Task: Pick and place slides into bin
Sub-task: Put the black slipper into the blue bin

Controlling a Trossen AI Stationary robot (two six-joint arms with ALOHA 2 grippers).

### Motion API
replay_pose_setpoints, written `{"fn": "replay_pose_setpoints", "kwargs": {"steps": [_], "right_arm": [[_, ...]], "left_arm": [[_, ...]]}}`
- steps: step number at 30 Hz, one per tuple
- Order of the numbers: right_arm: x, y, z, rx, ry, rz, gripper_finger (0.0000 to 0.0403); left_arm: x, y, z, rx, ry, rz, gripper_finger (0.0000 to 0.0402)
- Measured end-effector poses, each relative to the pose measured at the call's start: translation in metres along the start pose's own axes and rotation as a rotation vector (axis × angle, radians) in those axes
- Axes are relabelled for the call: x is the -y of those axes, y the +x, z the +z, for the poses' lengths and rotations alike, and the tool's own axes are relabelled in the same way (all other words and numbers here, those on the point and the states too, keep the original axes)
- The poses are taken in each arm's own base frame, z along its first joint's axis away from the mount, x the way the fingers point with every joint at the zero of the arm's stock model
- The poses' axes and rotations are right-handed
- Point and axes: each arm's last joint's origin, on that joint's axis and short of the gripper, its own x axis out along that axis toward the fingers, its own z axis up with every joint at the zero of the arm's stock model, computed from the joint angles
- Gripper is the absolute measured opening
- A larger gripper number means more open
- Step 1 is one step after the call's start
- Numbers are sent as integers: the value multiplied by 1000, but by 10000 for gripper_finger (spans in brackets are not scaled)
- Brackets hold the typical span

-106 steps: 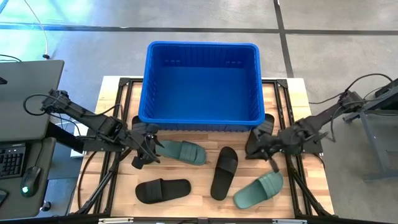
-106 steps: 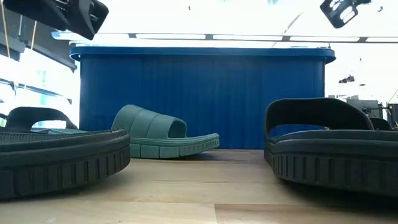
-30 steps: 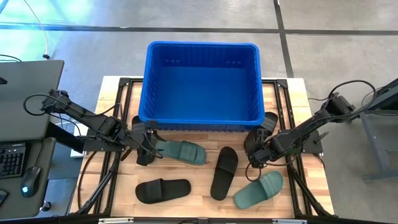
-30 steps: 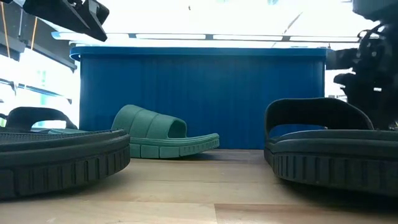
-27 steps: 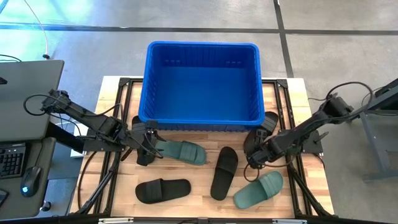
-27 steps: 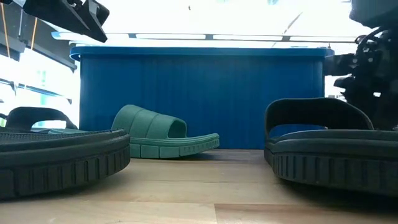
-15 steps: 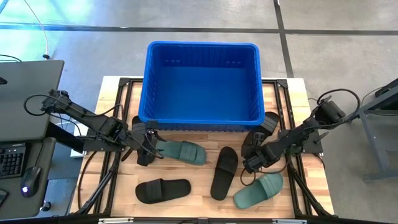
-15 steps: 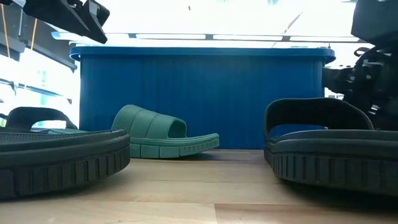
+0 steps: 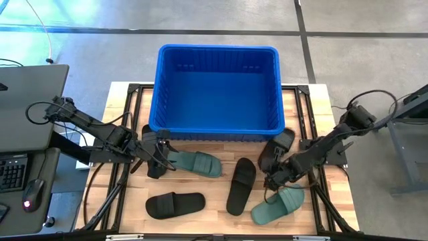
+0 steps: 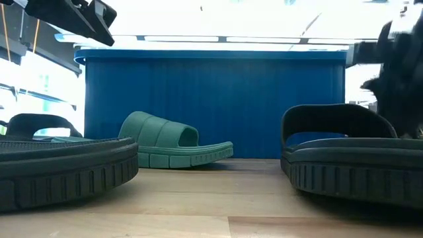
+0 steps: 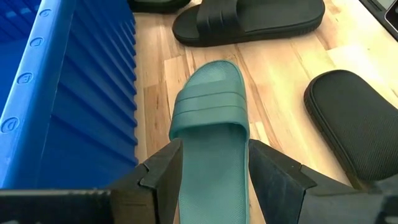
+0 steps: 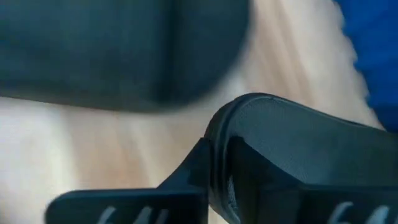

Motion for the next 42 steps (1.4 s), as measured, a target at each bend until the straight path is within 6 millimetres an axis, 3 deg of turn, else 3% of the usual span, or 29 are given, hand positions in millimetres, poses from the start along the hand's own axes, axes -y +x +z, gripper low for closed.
{"fn": "replay_pose_setpoints", "kwargs": {"steps": [3, 8, 14, 22, 26, 29, 33, 38, 42], "right_arm": [[-11, -23, 13, 43, -21, 63, 7], [-34, -79, 41, 189, -127, 149, 3], [-56, -157, 71, 417, -244, 293, 2], [-60, -257, 90, 768, -462, 356, 2], [-51, -288, 96, 903, -603, 228, 1], [-34, -290, 101, 891, -637, -101, 1], [-1, -268, 110, 709, -736, -453, 1], [38, -228, 140, 488, -678, -400, 0], [68, -192, 174, 447, -692, -307, 0]], "left_arm": [[0, 0, 0, 0, -1, 0, 168], [0, 0, 0, 0, 0, 0, 168], [0, 0, 0, -1, 0, 0, 168], [0, 0, 0, -1, 2, 0, 168], [0, 0, 0, -1, 3, 1, 168], [0, 0, 0, -1, 3, 0, 168], [0, 0, 0, 0, 4, 0, 168], [0, 0, 1, 10, 0, 1, 168], [0, 0, 4, 39, -10, 2, 168]]}}
